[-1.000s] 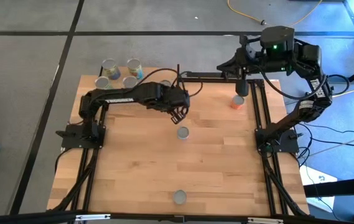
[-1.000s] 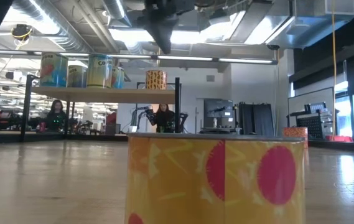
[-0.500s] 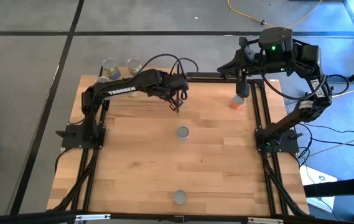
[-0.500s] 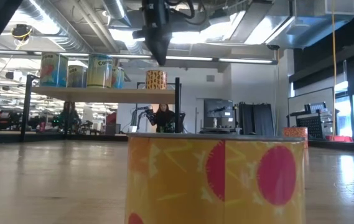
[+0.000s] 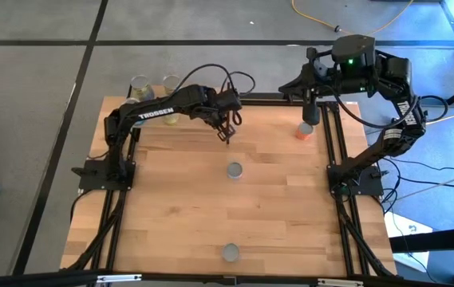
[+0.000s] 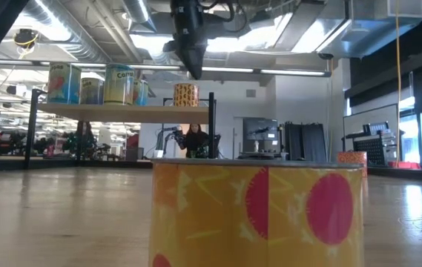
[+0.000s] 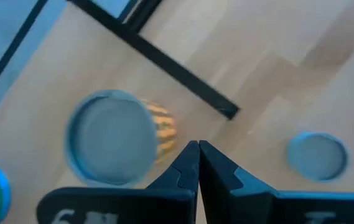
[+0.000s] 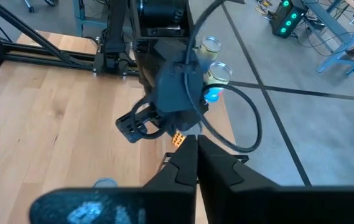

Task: Pick and place cans onto a shelf
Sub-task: Put the yellow canned beans on the shelf

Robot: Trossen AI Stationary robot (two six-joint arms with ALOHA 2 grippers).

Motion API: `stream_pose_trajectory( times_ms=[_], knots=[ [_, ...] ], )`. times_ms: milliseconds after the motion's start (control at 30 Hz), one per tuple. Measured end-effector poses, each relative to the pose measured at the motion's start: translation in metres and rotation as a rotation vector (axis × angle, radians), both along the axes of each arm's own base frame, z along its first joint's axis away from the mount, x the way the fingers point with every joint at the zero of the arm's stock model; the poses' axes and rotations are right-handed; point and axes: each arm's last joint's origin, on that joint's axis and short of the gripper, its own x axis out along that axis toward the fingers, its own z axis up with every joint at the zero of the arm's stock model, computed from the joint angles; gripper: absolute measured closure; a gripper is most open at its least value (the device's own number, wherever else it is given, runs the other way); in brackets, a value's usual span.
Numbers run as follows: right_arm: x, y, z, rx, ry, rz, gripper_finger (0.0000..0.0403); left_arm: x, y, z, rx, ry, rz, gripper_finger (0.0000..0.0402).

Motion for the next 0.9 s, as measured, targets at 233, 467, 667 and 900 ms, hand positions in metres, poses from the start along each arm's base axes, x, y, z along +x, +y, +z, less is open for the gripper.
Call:
stream_pose_trajectory(
  times_ms=[233, 467, 667, 900],
  knots=[
    [0.000, 0.000, 0.000, 0.000, 0.000, 0.000, 0.0391, 0.009, 0.009, -0.019, -0.004, 0.062, 0.012, 0.0401],
    [0.000, 0.000, -0.001, 0.002, 0.006, 0.000, 0.0395, 0.009, 0.016, -0.025, 0.033, 0.101, 0.018, 0.0401],
    [0.000, 0.000, -0.001, 0.002, 0.007, 0.000, 0.0387, 0.006, 0.025, -0.024, 0.052, 0.106, 0.047, 0.0401],
    [0.000, 0.000, -0.001, 0.002, 0.007, 0.000, 0.0399, -0.002, 0.037, -0.024, 0.076, 0.167, 0.042, 0.0401]
  ],
)
